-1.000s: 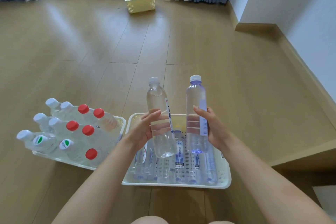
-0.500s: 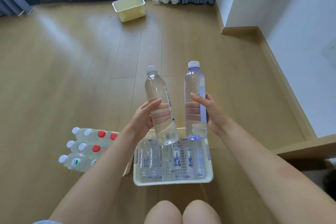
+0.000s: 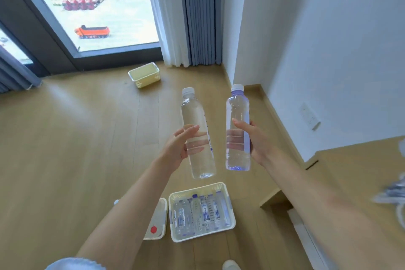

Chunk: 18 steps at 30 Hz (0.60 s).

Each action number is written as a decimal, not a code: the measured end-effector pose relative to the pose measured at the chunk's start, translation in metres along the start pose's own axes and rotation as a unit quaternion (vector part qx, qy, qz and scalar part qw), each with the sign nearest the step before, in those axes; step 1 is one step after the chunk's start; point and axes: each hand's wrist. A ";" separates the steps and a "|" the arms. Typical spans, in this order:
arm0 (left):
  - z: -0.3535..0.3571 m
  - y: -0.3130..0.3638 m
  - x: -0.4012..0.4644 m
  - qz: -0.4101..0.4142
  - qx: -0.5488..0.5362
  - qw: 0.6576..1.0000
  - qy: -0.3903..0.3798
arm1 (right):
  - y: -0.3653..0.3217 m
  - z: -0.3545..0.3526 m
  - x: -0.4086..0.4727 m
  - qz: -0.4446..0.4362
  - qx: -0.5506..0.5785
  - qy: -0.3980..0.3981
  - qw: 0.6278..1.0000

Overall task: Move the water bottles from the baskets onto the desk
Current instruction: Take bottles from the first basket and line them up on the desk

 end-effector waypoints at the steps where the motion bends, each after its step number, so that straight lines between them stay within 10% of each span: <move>1: 0.004 0.011 -0.006 0.005 0.005 1.000 -0.005 | -0.009 0.003 -0.013 -0.012 -0.003 0.004 1.000; 18: 0.163 0.035 -0.114 0.042 0.142 0.941 -0.306 | 0.000 -0.078 -0.261 -0.199 0.052 0.299 0.932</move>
Point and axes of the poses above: each hand's wrist, its own x-axis towards the middle knuckle, its own z-axis out of the palm, y = z × x, and after that the axes turned 15 degrees about x, right-handed
